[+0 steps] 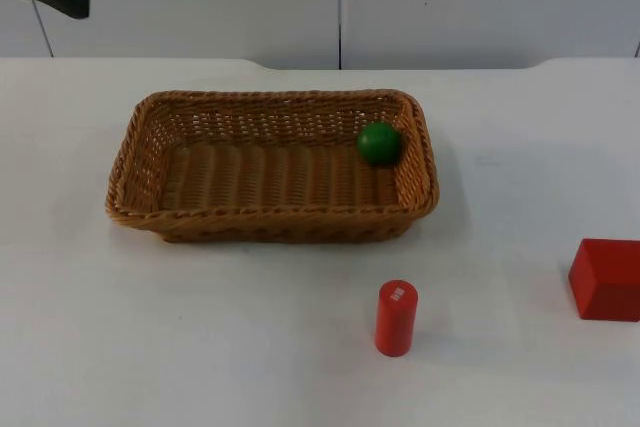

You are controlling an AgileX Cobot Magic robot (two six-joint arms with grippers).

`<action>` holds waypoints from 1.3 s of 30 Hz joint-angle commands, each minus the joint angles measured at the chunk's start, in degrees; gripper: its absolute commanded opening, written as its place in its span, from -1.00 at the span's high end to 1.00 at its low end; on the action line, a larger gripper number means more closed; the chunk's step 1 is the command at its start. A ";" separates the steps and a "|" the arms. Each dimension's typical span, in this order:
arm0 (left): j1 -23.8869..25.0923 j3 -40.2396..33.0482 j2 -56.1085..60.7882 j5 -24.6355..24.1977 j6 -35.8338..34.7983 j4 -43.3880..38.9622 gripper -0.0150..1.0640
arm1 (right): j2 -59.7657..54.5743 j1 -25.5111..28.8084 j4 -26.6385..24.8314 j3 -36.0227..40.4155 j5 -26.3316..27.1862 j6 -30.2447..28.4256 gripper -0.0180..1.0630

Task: Pick up the basket with the left hand and place the object to the left of the red cylinder into the basket with the right hand.

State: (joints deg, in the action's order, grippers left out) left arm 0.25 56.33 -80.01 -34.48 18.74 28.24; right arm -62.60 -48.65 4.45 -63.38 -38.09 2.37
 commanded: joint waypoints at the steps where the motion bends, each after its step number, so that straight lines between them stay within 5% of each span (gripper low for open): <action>1: -0.17 -2.50 4.92 0.86 0.96 -0.40 -0.97 | 4.36 0.11 -0.05 2.96 2.56 0.23 -0.97; 16: -0.17 -17.30 35.08 -1.09 5.47 -2.23 -0.97 | 30.00 0.11 0.10 20.47 2.88 0.13 -0.97; 22: -0.17 -18.47 45.20 -7.09 7.39 -6.07 -0.97 | 38.13 0.11 0.34 25.60 2.62 0.01 -0.97; 29: -0.17 -20.65 55.91 -13.97 6.78 -6.60 -0.97 | 46.04 0.11 0.34 28.44 -3.12 2.79 -0.97; 39: -0.17 -26.31 70.35 -17.34 -1.10 -10.64 -0.97 | 54.97 0.11 1.46 28.57 -10.16 4.52 -0.97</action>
State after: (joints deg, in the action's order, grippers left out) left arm 0.25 30.36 -10.52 -51.37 18.60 18.24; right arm -8.21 -48.65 5.22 -34.91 -47.50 6.69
